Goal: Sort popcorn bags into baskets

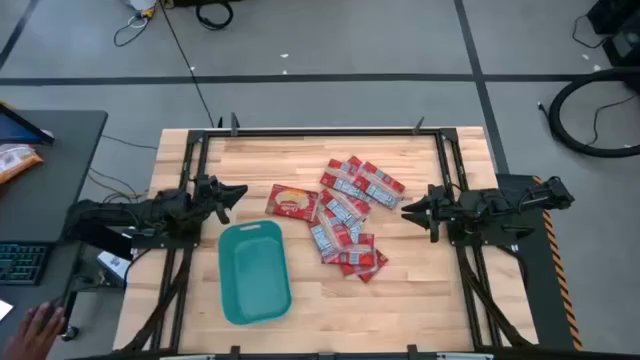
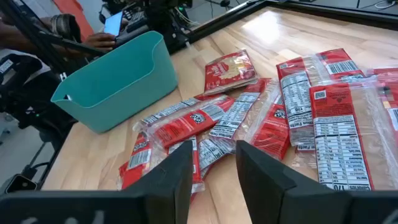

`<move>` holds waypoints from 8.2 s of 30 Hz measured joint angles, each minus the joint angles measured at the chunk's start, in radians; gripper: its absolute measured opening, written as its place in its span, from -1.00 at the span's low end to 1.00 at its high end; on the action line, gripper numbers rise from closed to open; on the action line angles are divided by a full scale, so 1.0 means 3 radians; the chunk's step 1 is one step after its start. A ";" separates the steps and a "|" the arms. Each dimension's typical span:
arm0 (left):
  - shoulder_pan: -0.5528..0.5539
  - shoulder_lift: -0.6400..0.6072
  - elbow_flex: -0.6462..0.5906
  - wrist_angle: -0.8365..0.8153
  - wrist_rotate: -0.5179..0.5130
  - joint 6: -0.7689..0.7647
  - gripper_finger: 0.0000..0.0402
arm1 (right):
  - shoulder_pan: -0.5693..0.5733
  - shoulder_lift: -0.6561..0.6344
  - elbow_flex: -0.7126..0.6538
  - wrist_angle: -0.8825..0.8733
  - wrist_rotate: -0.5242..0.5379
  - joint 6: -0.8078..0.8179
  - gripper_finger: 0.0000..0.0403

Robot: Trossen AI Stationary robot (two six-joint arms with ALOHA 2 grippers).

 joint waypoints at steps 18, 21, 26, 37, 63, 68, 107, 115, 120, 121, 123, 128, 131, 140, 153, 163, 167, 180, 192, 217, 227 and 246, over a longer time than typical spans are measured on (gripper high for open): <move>0.0001 0.0000 0.0000 0.0000 0.0000 0.0000 -0.81 | 0.0000 0.0000 0.0000 0.0000 0.0000 0.0000 -0.37; 0.0000 0.0000 0.0000 0.0001 0.0000 0.0000 -0.81 | 0.0000 0.0001 0.0000 0.0000 0.0000 0.0000 -0.37; -0.0001 0.0000 0.0000 0.0001 0.0000 0.0000 -0.81 | 0.0000 0.0001 0.0000 -0.0001 0.0000 0.0000 -0.37; -0.0001 -0.0001 0.0000 0.0001 0.0000 0.0000 -0.81 | 0.0000 0.0001 0.0000 0.0000 0.0000 0.0000 -0.37; 0.0001 -0.0001 0.0000 0.0649 -0.0099 -0.1327 -0.81 | 0.0000 0.0000 0.0000 0.0000 0.0000 0.0000 -0.37; 0.0001 -0.0001 0.0000 0.0774 -0.0078 -0.1539 -0.81 | 0.0001 0.0000 -0.0001 0.0017 0.0000 0.0000 -0.37; -0.0095 0.2830 0.1672 0.1174 0.0210 -0.1059 -0.81 | -0.0003 0.0001 -0.0001 0.2028 0.0985 -0.0001 -0.37; -0.0100 0.3480 0.2190 0.1187 0.0209 -0.0763 -0.71 | -0.0003 0.0001 -0.0001 0.2299 0.0826 0.0404 -0.37; -0.0089 0.3786 0.2483 0.1138 0.0208 -0.0697 -0.36 | -0.0003 0.0046 -0.0001 0.2317 0.0501 0.0500 -0.37; -0.0086 0.3833 0.2540 0.1078 0.0227 -0.0692 -0.28 | -0.0003 0.0062 -0.0001 0.2316 0.0463 0.0533 -0.37; -0.0084 0.3928 0.2666 0.0906 0.0339 -0.0681 -0.14 | -0.0003 0.0123 -0.0001 0.2314 0.0409 0.0600 -0.37; -0.0087 0.4135 0.3051 0.0186 0.0613 -0.0704 0.00 | -0.0003 0.0361 -0.0001 0.2312 0.0294 0.0677 -0.37; -0.0085 0.4243 0.3277 -0.0248 0.0633 -0.0699 -0.02 | -0.0003 0.0496 0.0000 0.2323 0.0262 0.0732 -0.37; -0.0097 0.4342 0.3445 -0.0481 0.0634 -0.0703 -0.04 | 0.0000 0.0691 0.0000 0.2502 0.0260 0.0735 -0.37; 0.0053 0.4537 0.3493 -0.0633 0.1356 -0.0921 -0.10 | -0.0004 0.1071 0.0491 0.1986 0.0265 0.0392 -0.37; -0.0153 0.5111 0.4347 -0.2012 0.1478 0.0076 -0.10 | -0.0002 0.1406 0.0813 0.1696 0.0228 0.0279 -0.37; -0.0275 0.5446 0.4711 -0.2482 0.1475 0.0921 -0.10 | -0.0003 0.1497 0.0893 0.1695 0.0211 0.0190 -0.37; -0.0718 0.6055 0.4807 -0.2652 0.0484 0.2427 0.27 | -0.0003 0.1530 0.0930 0.1571 0.0199 0.0295 -0.37; -0.0830 0.6351 0.4804 -0.2614 0.0481 0.2788 0.32 | -0.0003 0.1530 0.0930 0.1584 0.0200 0.0360 -0.38; -0.0732 0.6621 0.4795 -0.2587 0.0197 0.2608 -0.02 | -0.0003 0.1616 0.0927 0.1659 0.0200 0.0384 -0.38; -0.0729 0.6569 0.4795 -0.2636 0.0451 0.2261 -0.81 | -0.0003 0.1625 0.0927 0.1659 0.0200 0.0375 -0.38; -0.0222 0.5462 0.4794 -0.2844 0.1781 0.1240 -0.97 | -0.0003 0.1631 0.0926 0.1723 0.0201 0.0312 -0.38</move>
